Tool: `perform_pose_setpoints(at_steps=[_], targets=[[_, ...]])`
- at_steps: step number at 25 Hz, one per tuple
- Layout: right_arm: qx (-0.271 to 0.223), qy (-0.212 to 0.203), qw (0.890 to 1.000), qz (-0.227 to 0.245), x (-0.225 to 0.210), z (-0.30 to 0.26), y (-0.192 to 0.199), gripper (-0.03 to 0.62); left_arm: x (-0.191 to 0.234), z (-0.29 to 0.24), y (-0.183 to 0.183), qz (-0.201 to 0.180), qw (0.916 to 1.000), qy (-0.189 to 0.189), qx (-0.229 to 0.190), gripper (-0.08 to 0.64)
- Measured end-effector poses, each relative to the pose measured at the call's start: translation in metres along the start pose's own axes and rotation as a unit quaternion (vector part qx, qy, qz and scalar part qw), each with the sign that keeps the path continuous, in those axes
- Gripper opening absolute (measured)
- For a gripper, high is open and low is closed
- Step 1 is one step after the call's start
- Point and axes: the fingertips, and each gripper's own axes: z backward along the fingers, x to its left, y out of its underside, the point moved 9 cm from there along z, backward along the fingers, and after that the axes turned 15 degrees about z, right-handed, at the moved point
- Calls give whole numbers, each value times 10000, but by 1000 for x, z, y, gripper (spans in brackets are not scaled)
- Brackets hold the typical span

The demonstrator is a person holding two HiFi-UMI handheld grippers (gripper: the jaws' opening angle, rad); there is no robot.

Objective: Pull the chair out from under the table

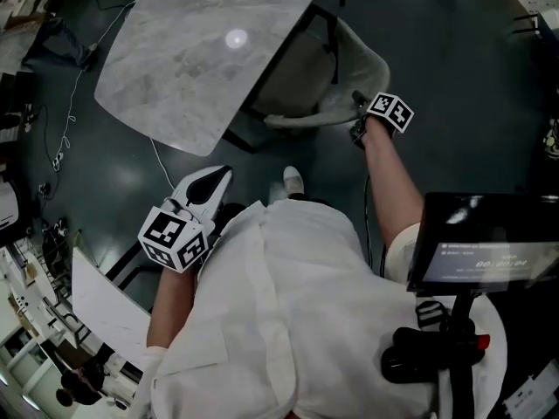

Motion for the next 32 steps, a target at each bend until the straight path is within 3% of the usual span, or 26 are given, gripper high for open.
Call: perform_pose_setpoints(at_steps=[5, 18, 32], targets=[[13, 119, 9998, -144, -1, 4, 3, 218, -2, -1, -1, 24, 10000, 13, 9, 8], [-71, 647, 9963, -557, -2, 7, 5, 114, -1, -12, -16, -167, 9998, 129, 12, 8], [-77, 699, 9952, -687, 7, 13, -5, 94, 6, -2, -12, -158, 9998, 134, 13, 8]])
